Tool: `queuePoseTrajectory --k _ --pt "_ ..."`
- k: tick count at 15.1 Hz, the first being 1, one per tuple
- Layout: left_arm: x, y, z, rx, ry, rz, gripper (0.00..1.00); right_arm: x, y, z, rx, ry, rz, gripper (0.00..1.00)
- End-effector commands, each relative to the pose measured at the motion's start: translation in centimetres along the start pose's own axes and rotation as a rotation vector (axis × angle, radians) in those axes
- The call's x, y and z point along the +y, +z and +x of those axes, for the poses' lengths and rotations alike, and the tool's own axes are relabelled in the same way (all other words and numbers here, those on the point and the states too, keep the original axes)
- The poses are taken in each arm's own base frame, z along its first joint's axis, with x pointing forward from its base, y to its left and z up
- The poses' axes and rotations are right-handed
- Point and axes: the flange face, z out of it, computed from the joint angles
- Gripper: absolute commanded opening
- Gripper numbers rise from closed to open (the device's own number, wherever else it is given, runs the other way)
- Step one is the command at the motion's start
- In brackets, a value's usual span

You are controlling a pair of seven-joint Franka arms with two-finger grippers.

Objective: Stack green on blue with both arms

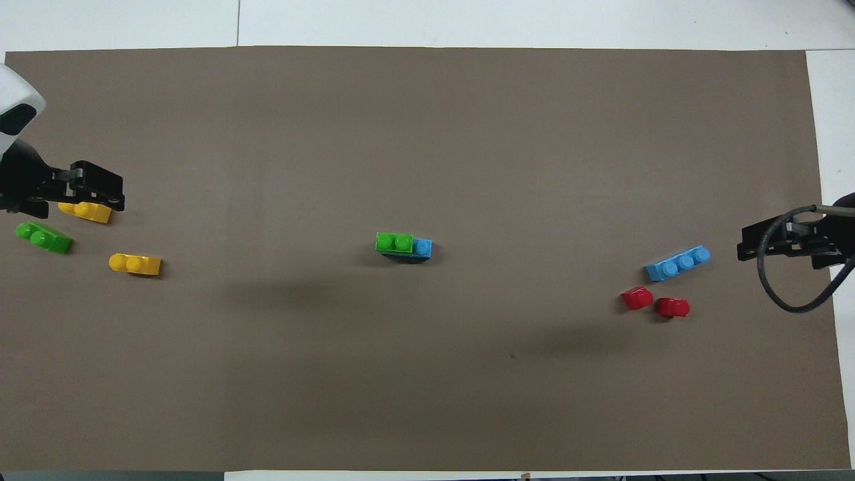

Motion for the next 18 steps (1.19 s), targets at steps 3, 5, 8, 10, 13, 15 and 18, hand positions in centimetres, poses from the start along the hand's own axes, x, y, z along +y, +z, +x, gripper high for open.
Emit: queuePoseTrajectory --k 3,5,8,10,13,15,18 --pt "-0.2 -1.9 -1.3 0.02 0.021 -0.004 1.0 1.2 -1.4 2.1 0.056 -0.013 -0.036 1.0" --pt "-0.4 -1.9 -1.2 0.028 0.022 -0.014 1.0 1.5 -2.5 2.9 0.088 -0.008 -0.033 1.0" --pt "-0.5 -2.0 -0.8 0.059 0.055 -0.017 1.0 1.4 -2.2 2.9 0.076 -0.007 -0.028 1.0" --pt "-0.4 -2.1 -0.7 0.071 0.091 -0.027 1.0 1.2 -2.2 2.8 0.074 -0.01 -0.023 1.0" --pt "-1.0 -2.2 -0.5 0.078 0.068 -0.102 1.0 1.2 -2.4 2.8 0.071 -0.008 -0.016 1.0" --pt "-1.0 -2.2 -0.5 0.078 0.069 -0.1 1.0 1.2 -2.4 2.8 0.069 -0.007 -0.016 1.0" --pt "-0.9 -2.1 -0.6 0.075 0.07 -0.1 1.0 1.4 -2.2 2.8 0.065 -0.002 -0.017 1.0"
